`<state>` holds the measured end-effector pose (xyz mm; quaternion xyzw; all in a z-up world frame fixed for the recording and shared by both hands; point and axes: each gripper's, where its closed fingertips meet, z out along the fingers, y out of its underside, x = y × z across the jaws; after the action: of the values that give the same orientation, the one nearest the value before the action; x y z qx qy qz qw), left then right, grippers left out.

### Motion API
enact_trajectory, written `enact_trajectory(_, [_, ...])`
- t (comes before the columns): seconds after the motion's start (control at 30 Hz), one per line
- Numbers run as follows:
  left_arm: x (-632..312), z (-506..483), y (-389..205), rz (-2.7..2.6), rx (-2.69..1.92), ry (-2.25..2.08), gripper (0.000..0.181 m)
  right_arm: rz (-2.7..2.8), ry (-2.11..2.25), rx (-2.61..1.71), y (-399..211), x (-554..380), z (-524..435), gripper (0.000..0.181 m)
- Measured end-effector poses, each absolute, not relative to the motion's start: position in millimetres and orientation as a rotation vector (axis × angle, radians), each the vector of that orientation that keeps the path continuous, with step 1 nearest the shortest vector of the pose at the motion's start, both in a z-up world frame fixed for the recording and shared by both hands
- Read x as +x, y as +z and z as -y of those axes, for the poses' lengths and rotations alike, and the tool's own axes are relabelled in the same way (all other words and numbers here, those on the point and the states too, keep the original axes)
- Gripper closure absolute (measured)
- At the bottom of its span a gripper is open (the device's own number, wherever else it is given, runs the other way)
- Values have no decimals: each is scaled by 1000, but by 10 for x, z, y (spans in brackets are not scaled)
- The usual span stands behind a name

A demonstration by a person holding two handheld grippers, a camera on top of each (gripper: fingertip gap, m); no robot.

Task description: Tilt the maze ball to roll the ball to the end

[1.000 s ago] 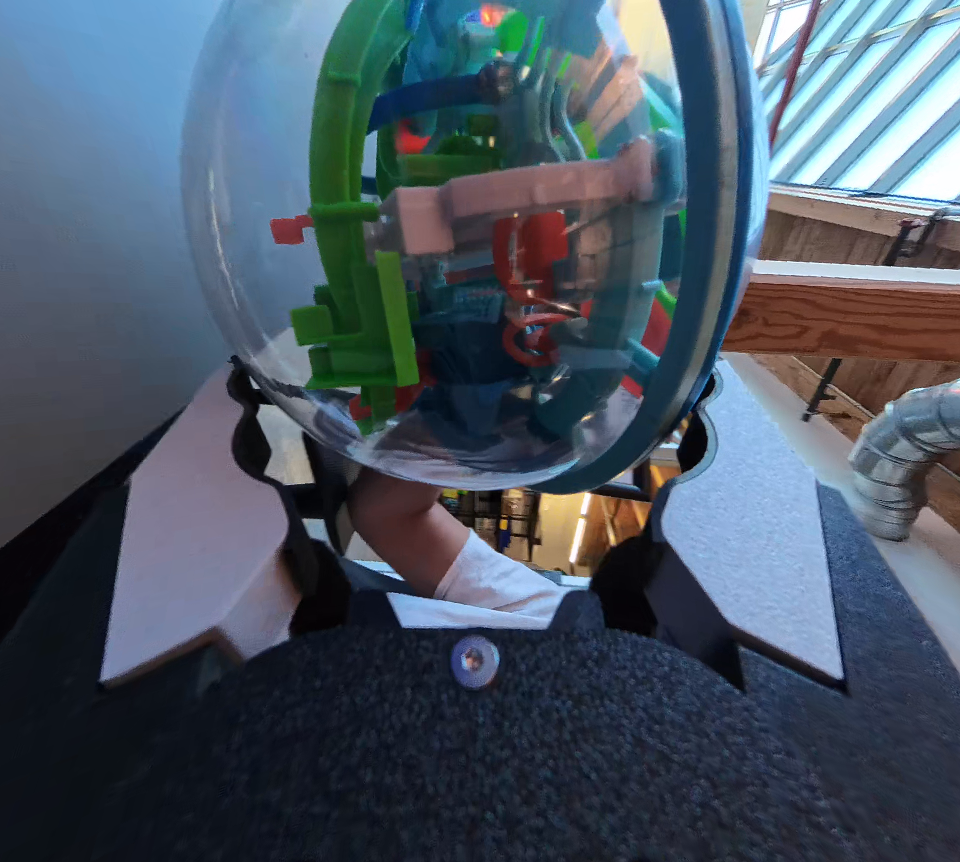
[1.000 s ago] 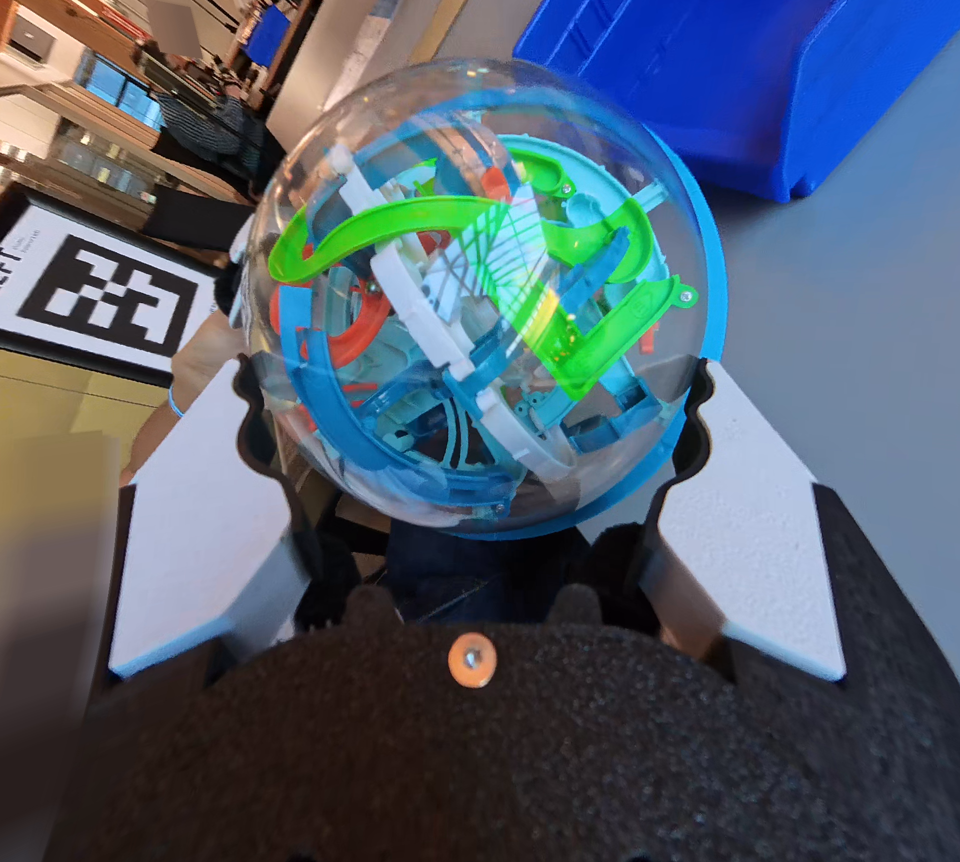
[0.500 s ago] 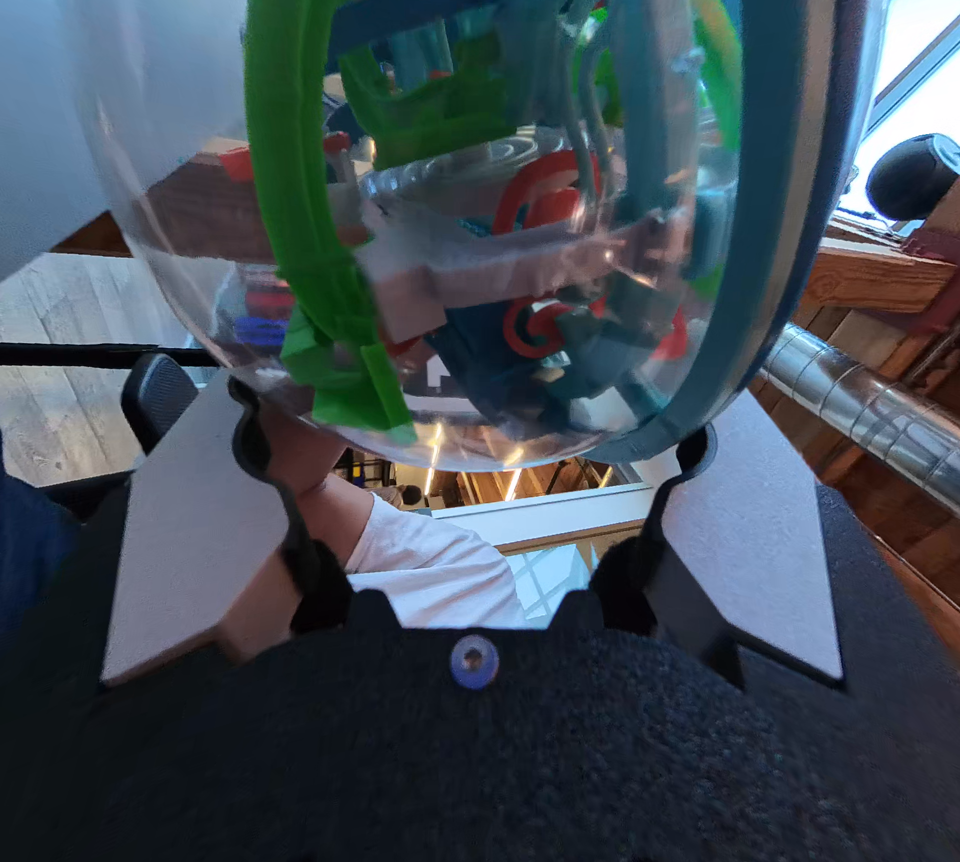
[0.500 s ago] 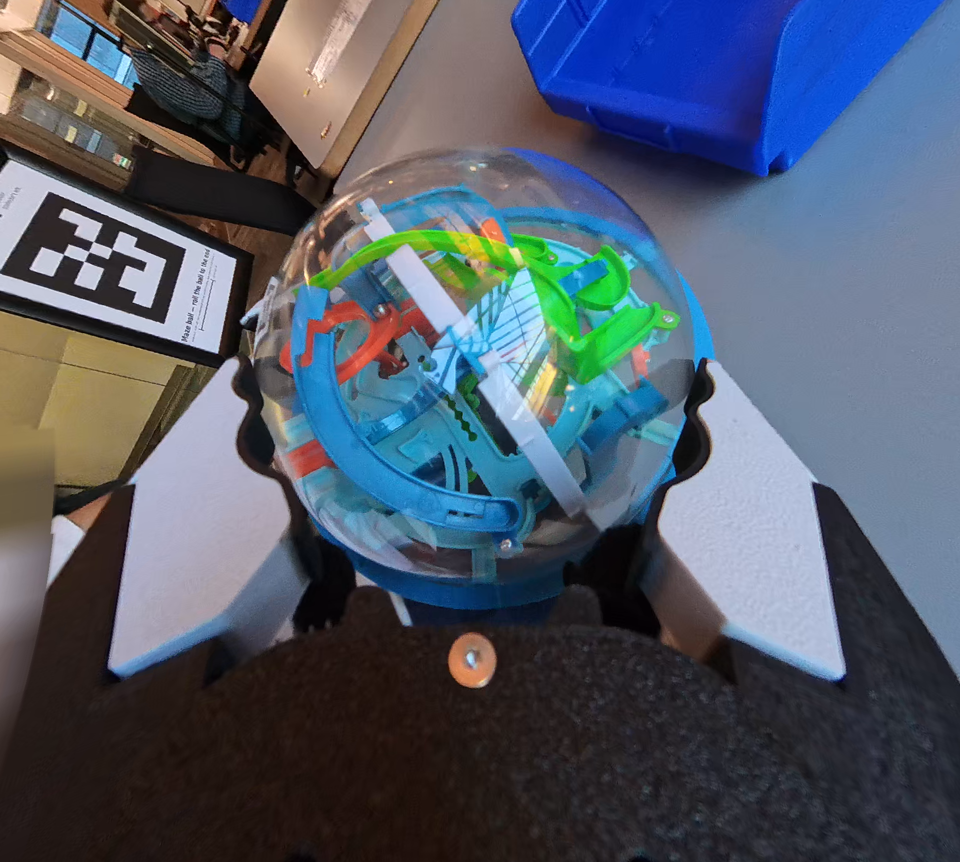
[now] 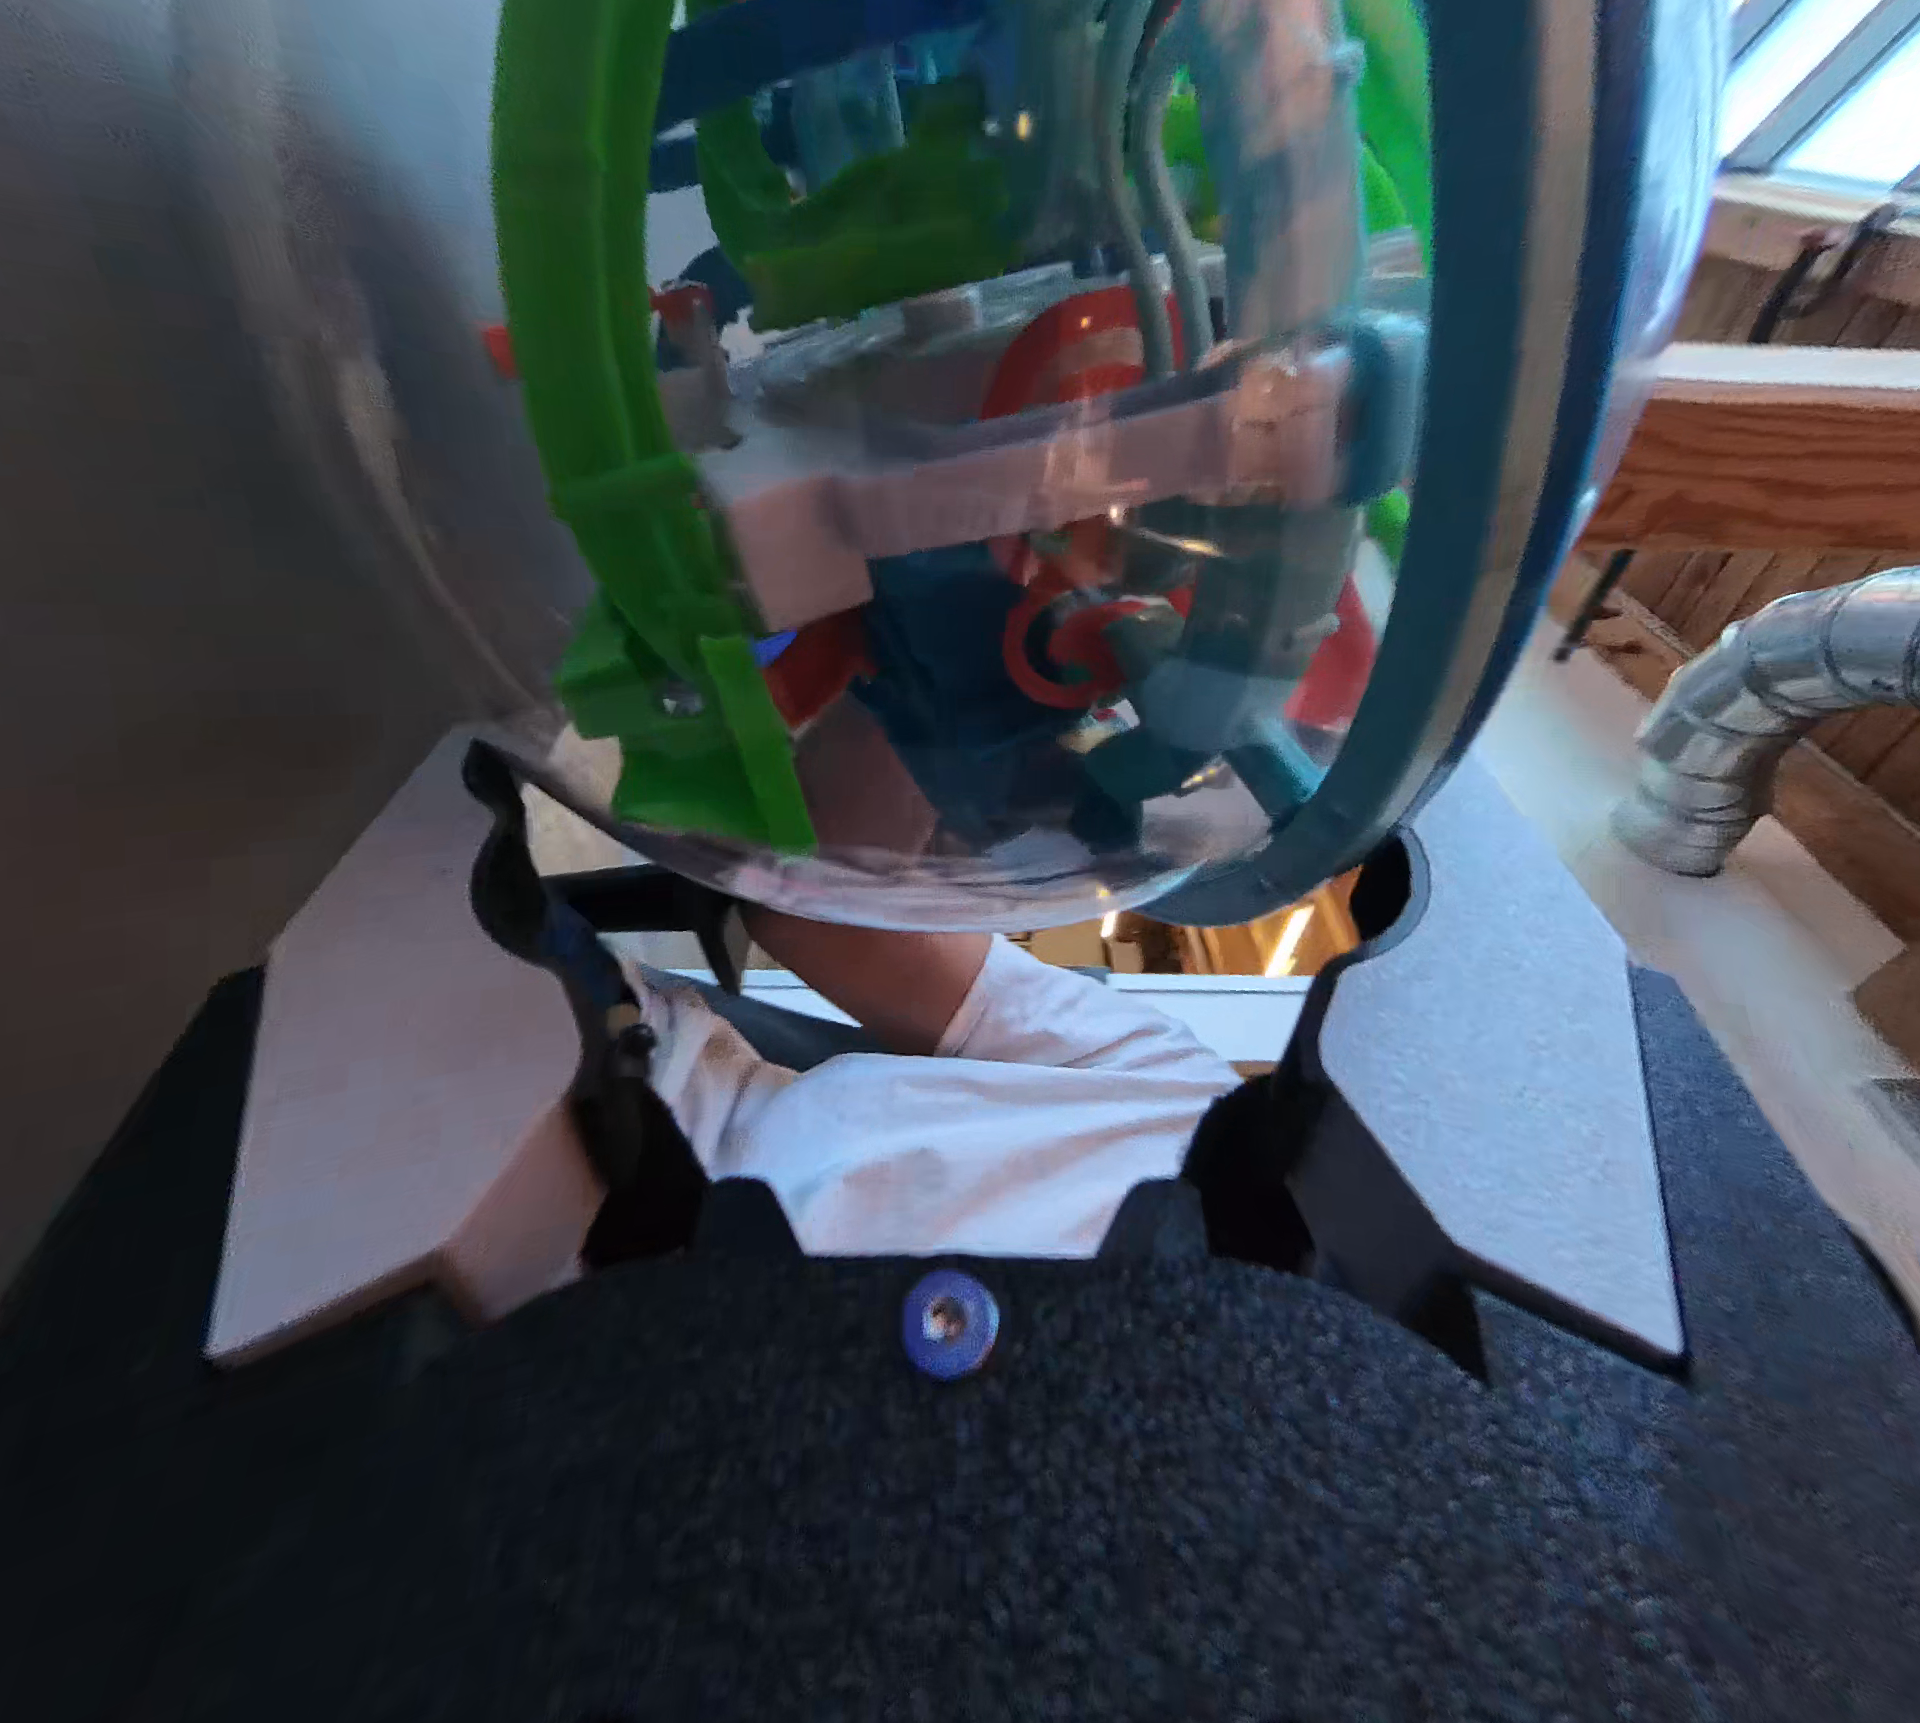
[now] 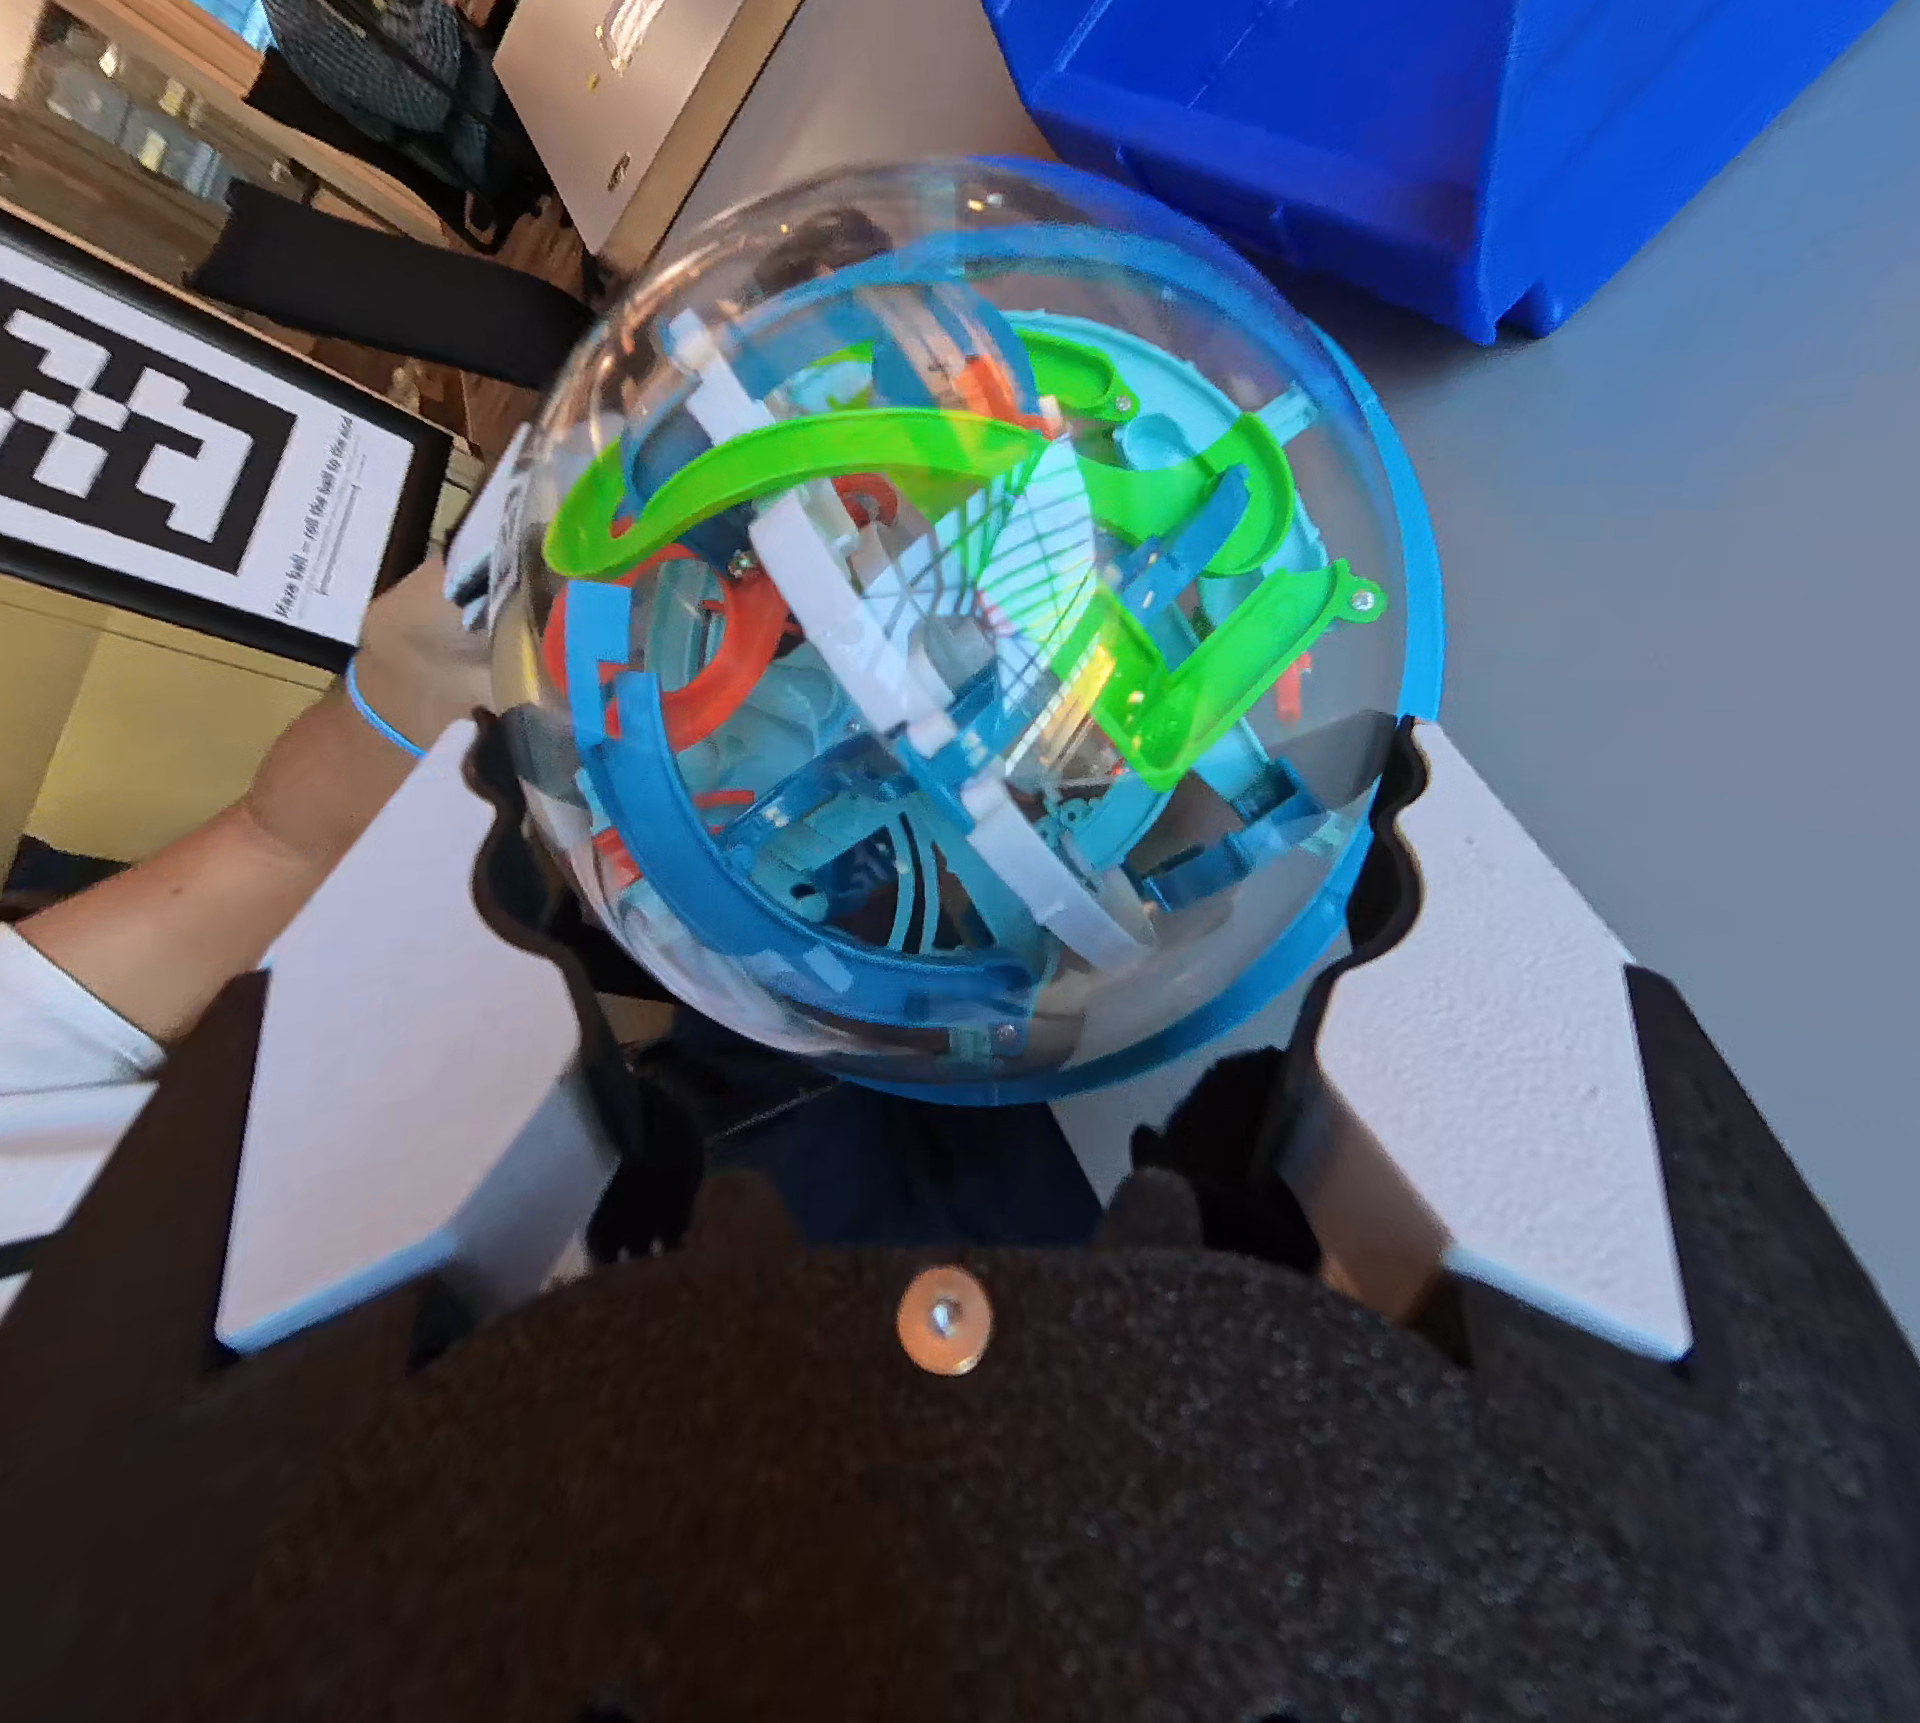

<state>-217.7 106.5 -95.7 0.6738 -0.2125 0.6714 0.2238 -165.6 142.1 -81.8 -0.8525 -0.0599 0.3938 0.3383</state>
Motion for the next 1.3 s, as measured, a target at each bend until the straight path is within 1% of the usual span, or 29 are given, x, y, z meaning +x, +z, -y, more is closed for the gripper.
enact_trajectory(0.07, [-2230,-1119,-1004,702,1927,1828,28,190,999,-2220,-816,-1679,-1425,26])
enact_trajectory(0.13, [-2304,-1202,-1090,825,2042,1765,22,211,979,-2208,-802,-1709,-1449,26])
enact_trajectory(0.37, [-2629,-1565,-1197,1169,2334,1547,23,221,960,-2194,-746,-1814,-1642,26])
enact_trajectory(0.47, [-2727,-1771,-1019,1397,2410,1564,22,210,1005,-2186,-751,-1857,-1711,27])
enact_trajectory(0.57, [-2679,-2059,-718,1769,2519,1568,23,222,1043,-2194,-767,-1927,-1754,26])
enact_trajectory(0.67, [-2503,-2054,-526,2094,2366,1523,22,261,1034,-2202,-764,-1994,-1789,27])
enact_trajectory(0.77, [-2429,-1950,-685,2286,2139,1282,22,290,1012,-2209,-749,-2041,-1822,26])
enact_trajectory(0.83, [-2443,-1913,-842,2339,2042,1128,22,313,996,-2208,-739,-2073,-1838,27])
enact_trajectory(0.9, [-2469,-1859,-914,2340,1965,1087,22,336,971,-2204,-730,-2104,-1853,26])
enact_trajectory(1.0, [-2491,-1879,-923,2353,1966,1120,22,352,939,-2190,-712,-2117,-1880,27])
enact_trajectory(1.1, [-2579,-1890,-965,2362,1972,1131,22,427,904,-2096,-649,-2110,-1848,32])
enact_trajectory(1.23, [-2661,-1918,-992,2300,2020,1243,22,416,818,-1932,-531,-1823,-1757,35])
enact_trajectory(1.3, [-2695,-1943,-1003,2252,2042,1335,22,413,791,-1868,-568,-1684,-1679,34])
